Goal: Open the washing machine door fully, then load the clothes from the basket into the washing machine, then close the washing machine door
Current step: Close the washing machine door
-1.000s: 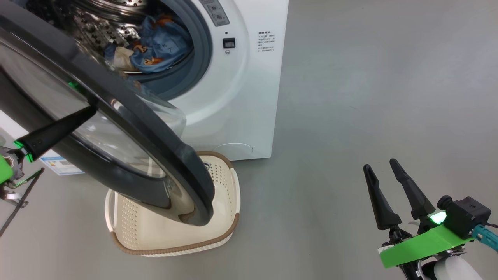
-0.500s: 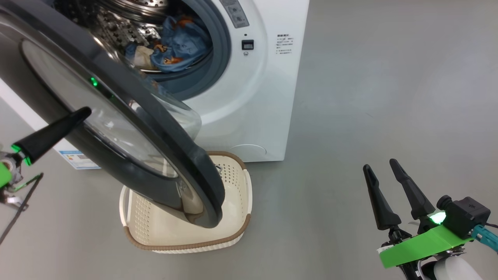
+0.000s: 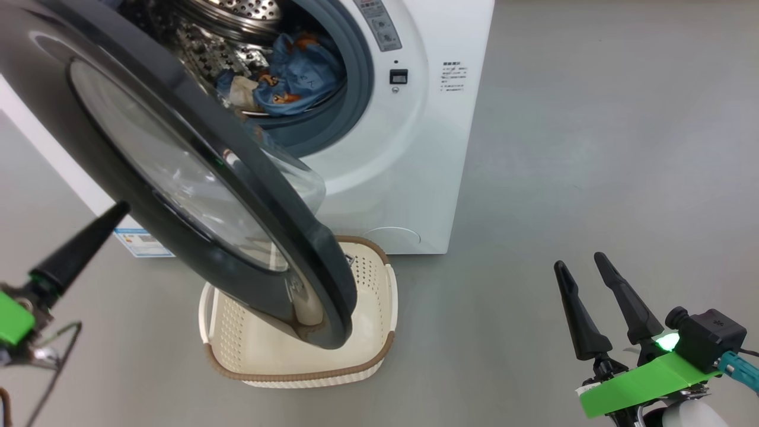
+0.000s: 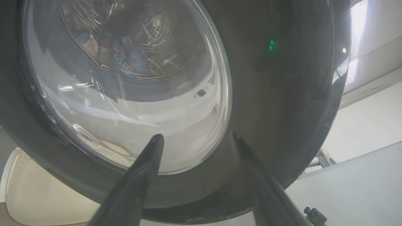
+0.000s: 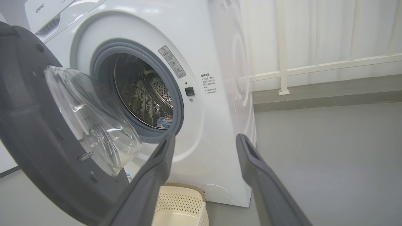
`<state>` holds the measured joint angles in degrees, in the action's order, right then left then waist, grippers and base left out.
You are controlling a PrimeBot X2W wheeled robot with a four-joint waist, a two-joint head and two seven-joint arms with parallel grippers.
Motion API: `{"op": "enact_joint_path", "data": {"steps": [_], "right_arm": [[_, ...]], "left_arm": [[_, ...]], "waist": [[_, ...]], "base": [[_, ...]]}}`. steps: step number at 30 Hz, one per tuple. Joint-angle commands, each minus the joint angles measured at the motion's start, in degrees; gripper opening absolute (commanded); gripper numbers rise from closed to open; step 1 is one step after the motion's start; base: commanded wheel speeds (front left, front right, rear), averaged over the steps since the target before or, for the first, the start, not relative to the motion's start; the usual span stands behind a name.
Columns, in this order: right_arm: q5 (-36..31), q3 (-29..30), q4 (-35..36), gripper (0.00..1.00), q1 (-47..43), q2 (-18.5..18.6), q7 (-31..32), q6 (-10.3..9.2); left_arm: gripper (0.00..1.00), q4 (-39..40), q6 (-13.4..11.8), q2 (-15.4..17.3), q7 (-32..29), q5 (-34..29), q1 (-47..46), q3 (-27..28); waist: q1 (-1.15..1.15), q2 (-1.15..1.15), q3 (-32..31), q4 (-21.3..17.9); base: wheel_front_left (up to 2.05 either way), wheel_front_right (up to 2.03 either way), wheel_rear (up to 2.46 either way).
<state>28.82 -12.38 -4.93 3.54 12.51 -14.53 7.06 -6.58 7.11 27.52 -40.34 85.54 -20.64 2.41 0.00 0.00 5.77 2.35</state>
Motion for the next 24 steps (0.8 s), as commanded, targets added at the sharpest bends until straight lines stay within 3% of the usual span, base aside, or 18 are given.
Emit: {"op": "enact_joint_path", "data": {"steps": [1,14,24], "right_arm": [[0.2,-0.6,1.5,1.0,0.1,0.8,-0.5,0.43],[0.2,-0.7,1.5,1.0,0.1,1.2,-0.5,0.43],[0.3,-0.9,1.4,1.0,0.4,1.5,-0.5,0.43]], "left_arm": [[1.0,1.4,0.4,2.3,1.5,-0.9,0.0,2.8],[1.0,-0.6,0.4,-2.0,18.1,-2.1,8.3,2.8],[1.0,-1.6,0.4,-2.7,32.1,-5.5,14.0,-0.5]], "waist": [[0.0,0.0,0.0,0.3],[0.0,0.0,0.0,1.8],[0.0,0.0,0.2,3.1]], "base": [[0.0,0.0,0.0],[0.0,0.0,0.0],[0.0,0.0,0.0]]}}
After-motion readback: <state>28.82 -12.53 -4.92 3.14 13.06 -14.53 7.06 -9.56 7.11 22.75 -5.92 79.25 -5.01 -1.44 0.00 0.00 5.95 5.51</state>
